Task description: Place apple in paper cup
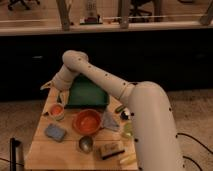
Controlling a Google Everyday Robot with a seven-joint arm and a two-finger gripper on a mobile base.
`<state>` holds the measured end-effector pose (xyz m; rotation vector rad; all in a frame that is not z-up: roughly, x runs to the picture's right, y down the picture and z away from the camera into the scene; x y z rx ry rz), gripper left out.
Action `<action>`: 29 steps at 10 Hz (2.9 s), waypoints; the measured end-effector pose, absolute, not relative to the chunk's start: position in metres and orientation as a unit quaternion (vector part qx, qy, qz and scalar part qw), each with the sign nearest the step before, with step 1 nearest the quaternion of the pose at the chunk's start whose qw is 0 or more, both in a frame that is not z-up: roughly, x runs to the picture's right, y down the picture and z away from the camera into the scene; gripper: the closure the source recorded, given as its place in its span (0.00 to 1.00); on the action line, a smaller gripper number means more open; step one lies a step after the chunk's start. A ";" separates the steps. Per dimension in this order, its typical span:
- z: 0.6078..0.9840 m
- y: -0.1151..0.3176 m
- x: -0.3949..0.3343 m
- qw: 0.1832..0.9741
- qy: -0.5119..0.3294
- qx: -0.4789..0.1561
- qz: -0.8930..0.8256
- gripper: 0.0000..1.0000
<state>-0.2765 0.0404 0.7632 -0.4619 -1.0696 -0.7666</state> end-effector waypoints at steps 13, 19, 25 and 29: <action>0.761 0.041 -0.271 0.756 -0.500 -0.218 -0.362 0.20; 0.762 0.042 -0.271 0.754 -0.501 -0.218 -0.364 0.20; 0.762 0.042 -0.270 0.755 -0.501 -0.218 -0.364 0.20; 0.762 0.042 -0.270 0.755 -0.501 -0.218 -0.364 0.20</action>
